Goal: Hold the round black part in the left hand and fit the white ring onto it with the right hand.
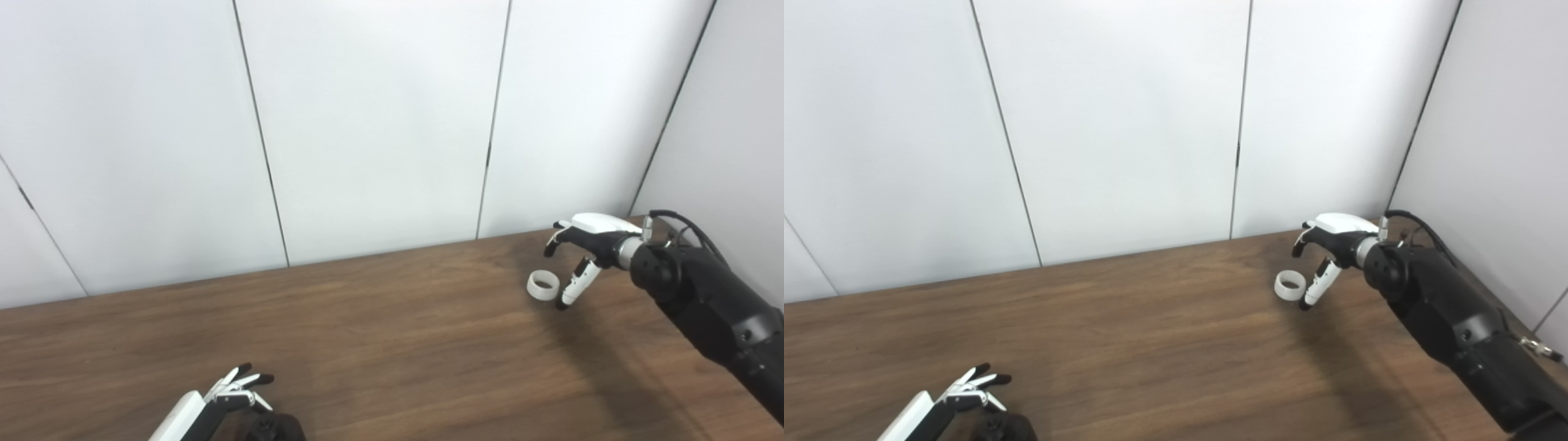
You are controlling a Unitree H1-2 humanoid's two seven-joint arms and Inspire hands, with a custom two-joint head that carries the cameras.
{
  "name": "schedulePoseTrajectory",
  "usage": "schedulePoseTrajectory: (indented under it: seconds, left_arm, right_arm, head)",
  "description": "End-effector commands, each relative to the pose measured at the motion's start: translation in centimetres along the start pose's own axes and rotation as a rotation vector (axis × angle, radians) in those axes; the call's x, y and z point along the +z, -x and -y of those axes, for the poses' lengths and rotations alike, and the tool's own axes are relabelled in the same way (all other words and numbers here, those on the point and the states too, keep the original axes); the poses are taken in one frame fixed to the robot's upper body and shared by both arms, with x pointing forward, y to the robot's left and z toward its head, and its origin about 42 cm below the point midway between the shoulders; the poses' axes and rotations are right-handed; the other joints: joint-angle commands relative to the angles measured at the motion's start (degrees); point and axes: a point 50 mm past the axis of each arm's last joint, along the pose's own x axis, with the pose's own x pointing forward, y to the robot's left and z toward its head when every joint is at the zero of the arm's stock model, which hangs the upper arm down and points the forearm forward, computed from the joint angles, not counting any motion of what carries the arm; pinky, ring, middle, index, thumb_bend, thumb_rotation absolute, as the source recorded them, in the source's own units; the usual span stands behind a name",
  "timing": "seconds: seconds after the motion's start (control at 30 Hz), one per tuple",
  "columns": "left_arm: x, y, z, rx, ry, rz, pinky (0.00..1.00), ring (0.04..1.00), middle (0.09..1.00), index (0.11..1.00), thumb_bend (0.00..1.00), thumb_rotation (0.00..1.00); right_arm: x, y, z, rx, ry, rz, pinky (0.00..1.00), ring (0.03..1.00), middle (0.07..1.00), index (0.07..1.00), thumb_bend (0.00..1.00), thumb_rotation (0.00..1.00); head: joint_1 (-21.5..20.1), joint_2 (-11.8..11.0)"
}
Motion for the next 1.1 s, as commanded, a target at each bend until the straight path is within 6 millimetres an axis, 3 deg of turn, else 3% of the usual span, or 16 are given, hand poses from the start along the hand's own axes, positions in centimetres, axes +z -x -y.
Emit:
schedulePoseTrajectory:
  seconds: [0.0, 0.67, 1.07]
  left_arm:
    - [1.3, -0.1, -1.4, 0.043, -0.024, 0.055, 1.00, 1.000, 0.878, 0.481, 0.51, 0.03]
    - [2.0, 0.4, -1.2, 0.044, -0.007, 0.049, 1.00, 1.000, 0.878, 0.481, 0.51, 0.03]
    - [2.4, 0.7, -1.1, 0.046, -0.006, 0.062, 1.00, 1.000, 0.878, 0.481, 0.51, 0.03]
  right_arm:
    - [0.6, 0.0, 3.7, -0.091, 0.038, 0.016, 1.00, 1.000, 1.000, 0.763, 1.00, 0.29]
    - [1.7, -1.9, 2.0, -0.046, 0.050, 0.009, 1.00, 1.000, 1.000, 0.752, 1.00, 0.25]
    - [1.7, -2.2, 2.1, -0.059, 0.054, 0.024, 1.00, 1.000, 1.000, 0.732, 1.00, 0.24]
  head:
    - [-0.09, 0.07]
    - [1.02, 0.99]
    - [1.55, 1.30]
